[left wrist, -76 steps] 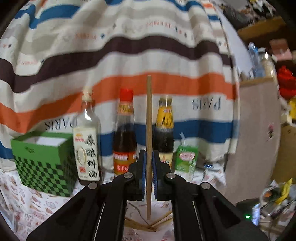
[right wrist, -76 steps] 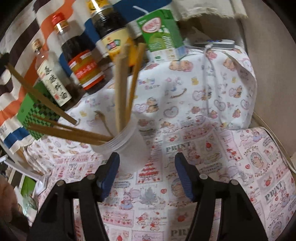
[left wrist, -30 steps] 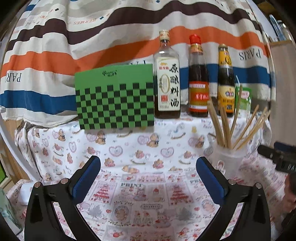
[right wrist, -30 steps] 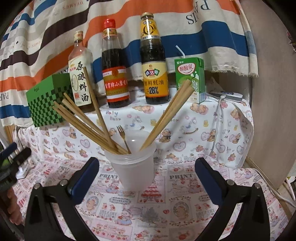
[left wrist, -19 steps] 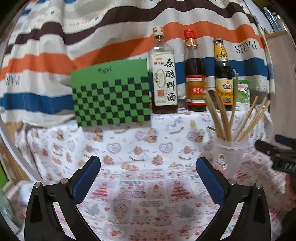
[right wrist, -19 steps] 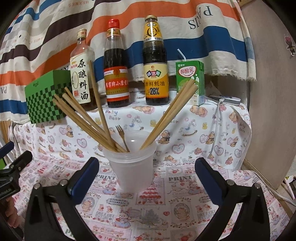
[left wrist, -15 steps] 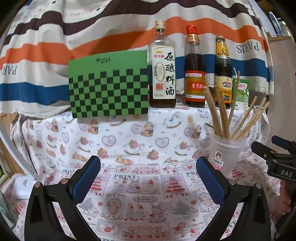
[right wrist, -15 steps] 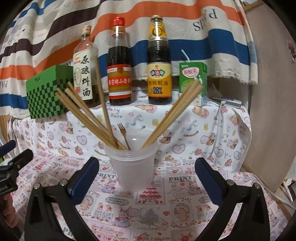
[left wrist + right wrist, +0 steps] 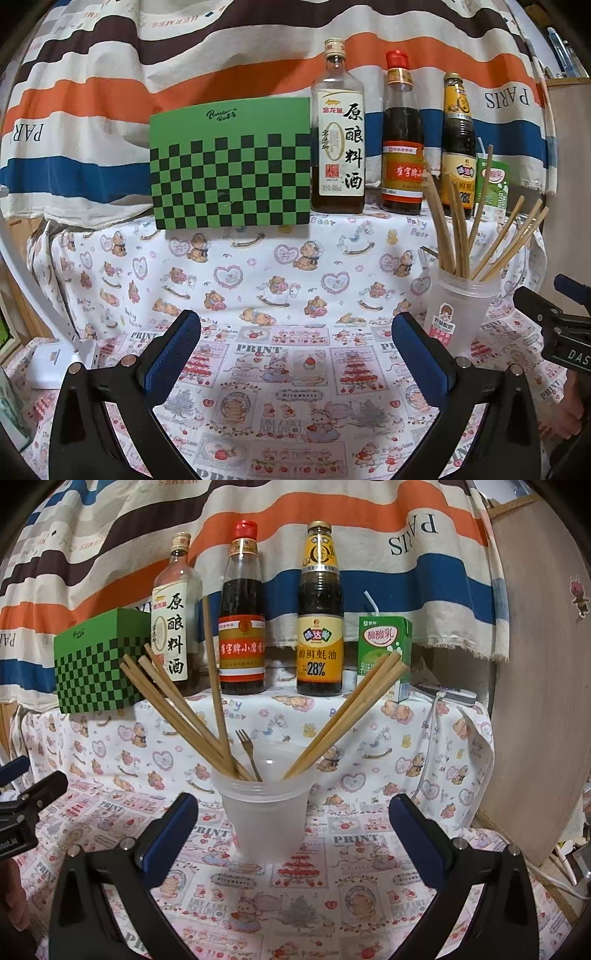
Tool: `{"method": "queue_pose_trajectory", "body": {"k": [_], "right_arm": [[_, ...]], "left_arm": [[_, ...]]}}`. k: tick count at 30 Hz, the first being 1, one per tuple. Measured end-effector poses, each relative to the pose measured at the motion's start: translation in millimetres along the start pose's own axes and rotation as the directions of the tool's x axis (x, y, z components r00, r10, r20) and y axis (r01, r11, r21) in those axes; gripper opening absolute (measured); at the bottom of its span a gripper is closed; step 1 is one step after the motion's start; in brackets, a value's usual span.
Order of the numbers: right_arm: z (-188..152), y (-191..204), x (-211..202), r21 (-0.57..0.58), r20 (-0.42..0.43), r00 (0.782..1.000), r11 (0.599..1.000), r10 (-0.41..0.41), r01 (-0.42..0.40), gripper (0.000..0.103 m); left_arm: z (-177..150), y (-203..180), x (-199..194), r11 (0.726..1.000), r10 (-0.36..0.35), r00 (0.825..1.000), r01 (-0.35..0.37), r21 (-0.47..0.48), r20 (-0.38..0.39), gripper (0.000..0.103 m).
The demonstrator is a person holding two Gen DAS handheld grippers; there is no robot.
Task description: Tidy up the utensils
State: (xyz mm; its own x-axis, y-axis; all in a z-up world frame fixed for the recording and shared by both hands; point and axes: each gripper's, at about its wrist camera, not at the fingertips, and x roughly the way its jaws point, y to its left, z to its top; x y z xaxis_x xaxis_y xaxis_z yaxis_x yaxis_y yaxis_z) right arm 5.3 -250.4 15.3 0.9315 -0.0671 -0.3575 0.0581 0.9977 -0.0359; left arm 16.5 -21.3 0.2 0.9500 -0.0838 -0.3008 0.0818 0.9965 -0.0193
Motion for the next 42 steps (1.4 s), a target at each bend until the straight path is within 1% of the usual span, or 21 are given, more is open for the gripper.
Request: {"method": "queue_pose_trajectory", "body": {"k": [4,9,15,42], "right_arm": [[-0.3,4.2,-2.4,-0.018,0.011,1.0,1.0,0.005,-0.005,0.103],[-0.5,2.5,-1.1,-0.01,0.003,1.0,1.0,0.009,-0.009,0.103],[-0.9,2.3,-1.1,-0.013,0.004,1.0,1.0,0.009,-0.009,0.103],[-1.2,3.3,-0.5,-0.01,-0.005,1.0,1.0,0.01,-0.01,0.103]], "left_arm": [[0.2,0.0,-0.5,1.0,0.002,1.0,-0.002,0.002,0.002,0.103],[0.2,-0.4,0.7,1.0,-0.018,1.0,0.018,0.013,-0.009,0.103],[0.0,-2.0,0.4,1.0,0.0,1.0,0.001,0.02,-0.009,0.103],[0.5,-0.4,-1.0,1.0,0.0,1.0,0.0,0.016,-0.002,0.103]]}}
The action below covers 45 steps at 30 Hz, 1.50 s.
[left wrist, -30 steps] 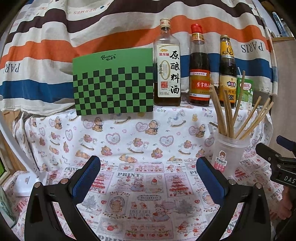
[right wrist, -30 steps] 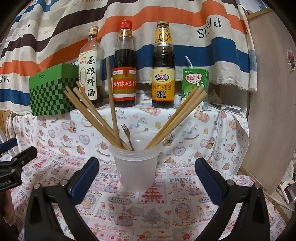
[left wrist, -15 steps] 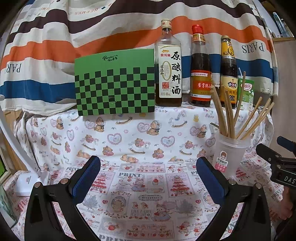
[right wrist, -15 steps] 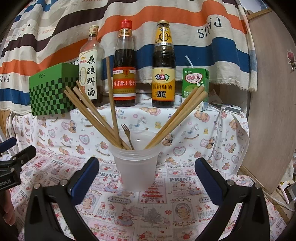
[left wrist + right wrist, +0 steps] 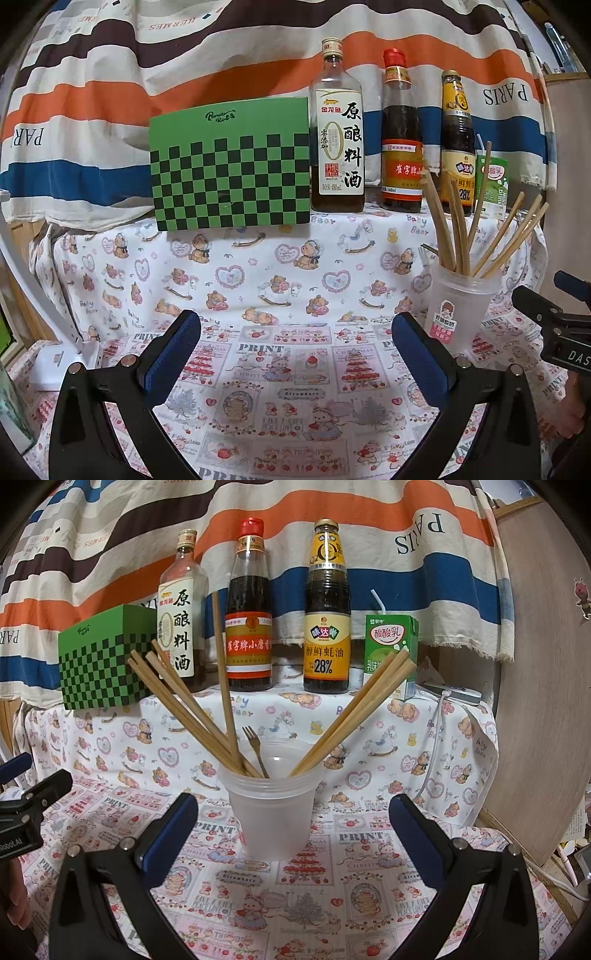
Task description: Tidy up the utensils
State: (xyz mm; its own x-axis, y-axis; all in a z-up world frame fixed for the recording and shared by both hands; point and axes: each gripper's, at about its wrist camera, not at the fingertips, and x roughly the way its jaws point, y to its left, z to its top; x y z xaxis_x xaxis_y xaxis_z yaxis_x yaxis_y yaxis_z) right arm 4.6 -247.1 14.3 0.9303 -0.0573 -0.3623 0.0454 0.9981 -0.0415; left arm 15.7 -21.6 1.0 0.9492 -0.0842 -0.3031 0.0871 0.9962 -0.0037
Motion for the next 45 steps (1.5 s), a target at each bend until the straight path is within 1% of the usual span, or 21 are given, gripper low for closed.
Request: {"method": "queue_pose_trajectory", "body": {"k": [8,45], "right_arm": [[-0.3,0.0,0.5,0.0,0.0,1.0,1.0,0.0,0.0,0.103],[-1.1,-0.9,2.2,0.002,-0.004,1.0,1.0,0.002,-0.002,0.103]], "left_arm": [[-0.4,1.3,-0.5,1.0,0.012,1.0,-0.012,-0.008,0.002,0.103],[-0.7,1.2,1.3,1.0,0.015,1.0,-0.015,-0.004,0.0,0.103]]}}
